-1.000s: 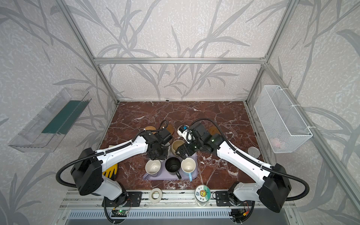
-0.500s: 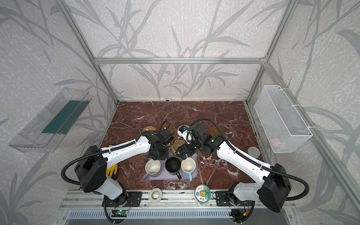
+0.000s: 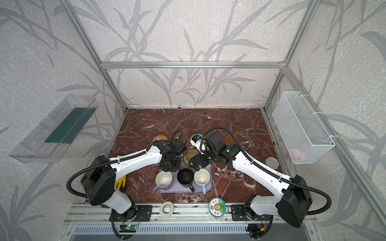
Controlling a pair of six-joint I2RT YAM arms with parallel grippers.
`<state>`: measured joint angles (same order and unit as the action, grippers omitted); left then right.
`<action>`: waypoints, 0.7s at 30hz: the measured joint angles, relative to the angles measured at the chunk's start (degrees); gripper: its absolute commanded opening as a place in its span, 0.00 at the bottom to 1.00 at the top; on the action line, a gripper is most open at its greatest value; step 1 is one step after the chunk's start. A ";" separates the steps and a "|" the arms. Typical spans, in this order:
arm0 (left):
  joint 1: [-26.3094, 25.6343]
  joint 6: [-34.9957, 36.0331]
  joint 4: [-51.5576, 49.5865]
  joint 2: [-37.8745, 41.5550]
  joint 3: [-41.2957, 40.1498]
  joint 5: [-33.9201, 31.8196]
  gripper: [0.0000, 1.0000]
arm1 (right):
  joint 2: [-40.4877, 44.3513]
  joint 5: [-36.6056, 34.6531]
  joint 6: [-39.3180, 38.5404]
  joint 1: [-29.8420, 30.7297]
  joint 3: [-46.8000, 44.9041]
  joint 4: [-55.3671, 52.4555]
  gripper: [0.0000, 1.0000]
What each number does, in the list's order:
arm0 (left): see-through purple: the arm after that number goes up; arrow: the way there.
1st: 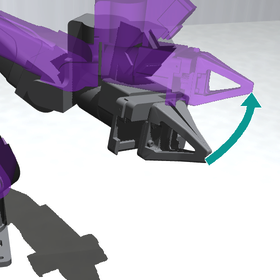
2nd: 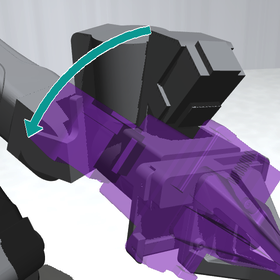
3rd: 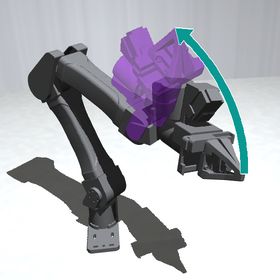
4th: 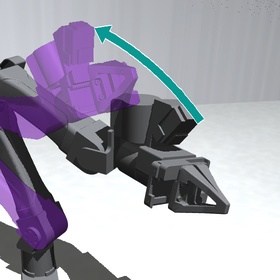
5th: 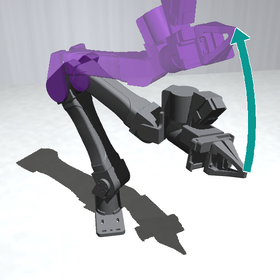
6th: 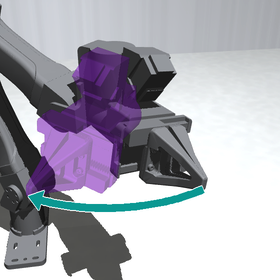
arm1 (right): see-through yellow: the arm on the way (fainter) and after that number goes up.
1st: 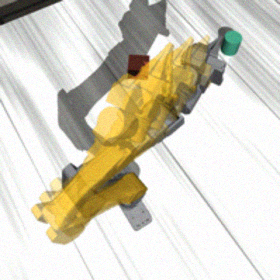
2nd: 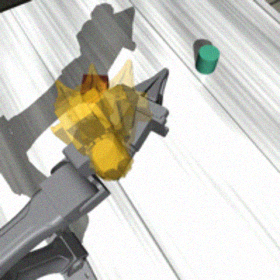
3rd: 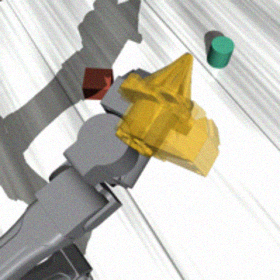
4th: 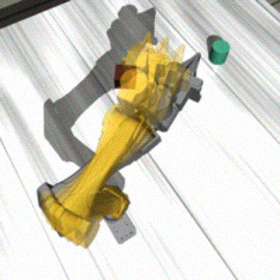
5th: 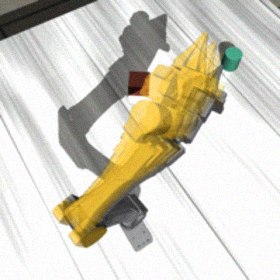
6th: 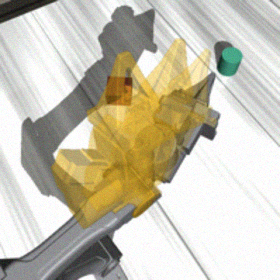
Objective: Place cups on coasters
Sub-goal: Pick up the cup from the tray.
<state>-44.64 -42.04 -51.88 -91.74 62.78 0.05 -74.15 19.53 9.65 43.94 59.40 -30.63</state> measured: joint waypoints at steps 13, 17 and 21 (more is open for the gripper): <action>0.13 0.90 -1.84 0.15 2.14 -0.57 0.00 | 0.02 -0.11 -0.02 0.33 0.00 0.02 0.98; 0.17 1.05 -2.71 0.55 3.43 -0.98 0.00 | 0.02 -0.20 -0.02 0.33 0.00 0.00 0.98; 0.17 1.09 -3.08 1.73 4.04 -1.53 0.00 | 0.15 -0.24 -0.02 0.37 0.00 0.02 0.98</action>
<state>-44.47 -40.95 -54.96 -90.02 66.83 -1.48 -74.00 19.29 9.63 44.31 59.40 -30.61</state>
